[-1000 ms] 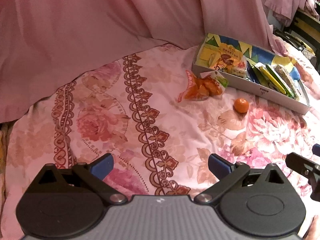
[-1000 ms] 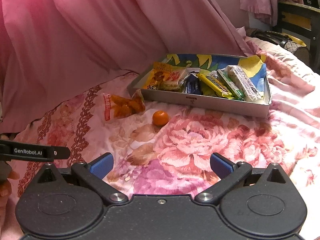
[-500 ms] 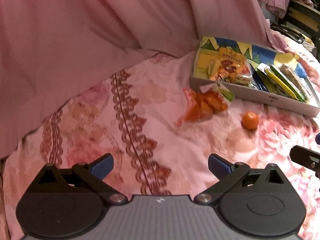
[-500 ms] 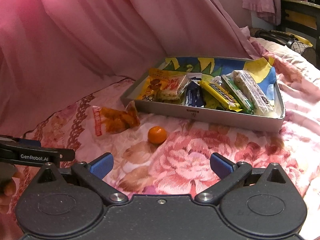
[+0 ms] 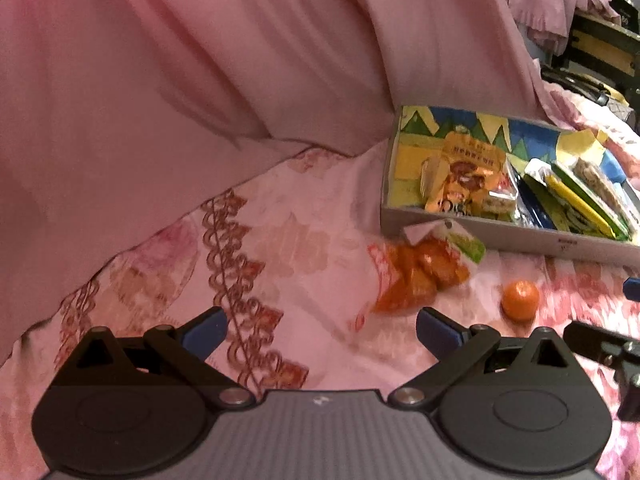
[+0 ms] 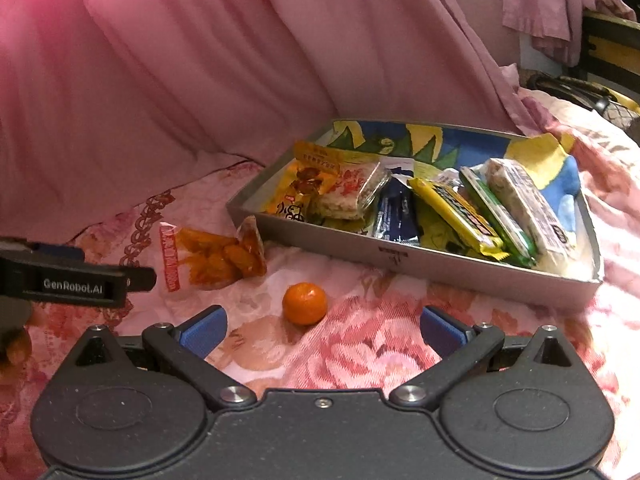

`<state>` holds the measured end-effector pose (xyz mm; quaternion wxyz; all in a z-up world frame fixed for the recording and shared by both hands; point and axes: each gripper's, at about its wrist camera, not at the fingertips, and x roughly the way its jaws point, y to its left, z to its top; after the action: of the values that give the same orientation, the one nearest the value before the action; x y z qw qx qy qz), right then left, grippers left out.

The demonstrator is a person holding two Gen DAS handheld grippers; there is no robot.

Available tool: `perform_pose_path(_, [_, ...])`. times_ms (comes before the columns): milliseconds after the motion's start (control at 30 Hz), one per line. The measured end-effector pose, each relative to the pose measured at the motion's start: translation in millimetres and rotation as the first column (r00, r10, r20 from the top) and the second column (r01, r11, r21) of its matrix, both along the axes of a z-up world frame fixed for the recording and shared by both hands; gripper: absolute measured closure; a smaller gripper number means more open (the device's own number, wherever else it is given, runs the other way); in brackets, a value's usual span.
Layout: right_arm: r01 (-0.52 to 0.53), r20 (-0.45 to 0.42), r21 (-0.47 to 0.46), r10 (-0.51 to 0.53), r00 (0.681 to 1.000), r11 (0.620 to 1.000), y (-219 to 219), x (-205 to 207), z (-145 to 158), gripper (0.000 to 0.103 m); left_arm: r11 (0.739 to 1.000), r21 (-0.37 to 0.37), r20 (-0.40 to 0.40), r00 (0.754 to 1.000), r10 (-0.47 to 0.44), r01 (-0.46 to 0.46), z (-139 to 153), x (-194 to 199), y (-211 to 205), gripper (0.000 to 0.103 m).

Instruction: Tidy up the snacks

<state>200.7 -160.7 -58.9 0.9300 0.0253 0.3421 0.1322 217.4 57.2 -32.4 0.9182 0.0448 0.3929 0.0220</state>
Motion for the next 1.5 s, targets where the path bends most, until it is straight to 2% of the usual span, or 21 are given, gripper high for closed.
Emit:
perform_pose_path(267, [-0.022, 0.02, -0.046, 0.023, 1.0, 0.999, 10, 20, -13, 0.001, 1.0, 0.019, 0.033, 0.999, -0.005, 0.005, -8, 21, -1, 0.0])
perform_pose_path(667, [-0.062, 0.023, -0.075, 0.064, 0.998, 0.995, 20, 40, -26, 0.001, 0.996, -0.086, 0.062, 0.998, -0.023, 0.028, -21, 41, 8, 0.0])
perform_pose_path(867, [-0.08, -0.007, -0.067, 0.079, 0.997, 0.995, 23, 44, -33, 0.001, 0.987, -0.136, 0.069, 0.995, -0.072, 0.08, -26, 46, 8, 0.0])
perform_pose_path(1133, [-0.098, -0.031, -0.058, 0.096, 0.995, 0.994, 27, 48, -40, 0.01, 0.982, -0.134, 0.041, 0.991, -0.128, 0.132, -37, 55, 0, 0.001])
perform_pose_path(1400, [-0.102, -0.038, -0.06, 0.1, 0.994, 0.993, 30, 47, -41, 0.023, 0.958, -0.201, 0.045, 0.979, -0.198, 0.203, -45, 58, -5, 0.001])
perform_pose_path(1500, [-0.101, -0.035, -0.06, 0.099, 0.994, 0.993, 30, 47, -41, 0.028, 0.957, -0.198, 0.049, 0.978, -0.205, 0.21, -46, 59, -9, 0.004])
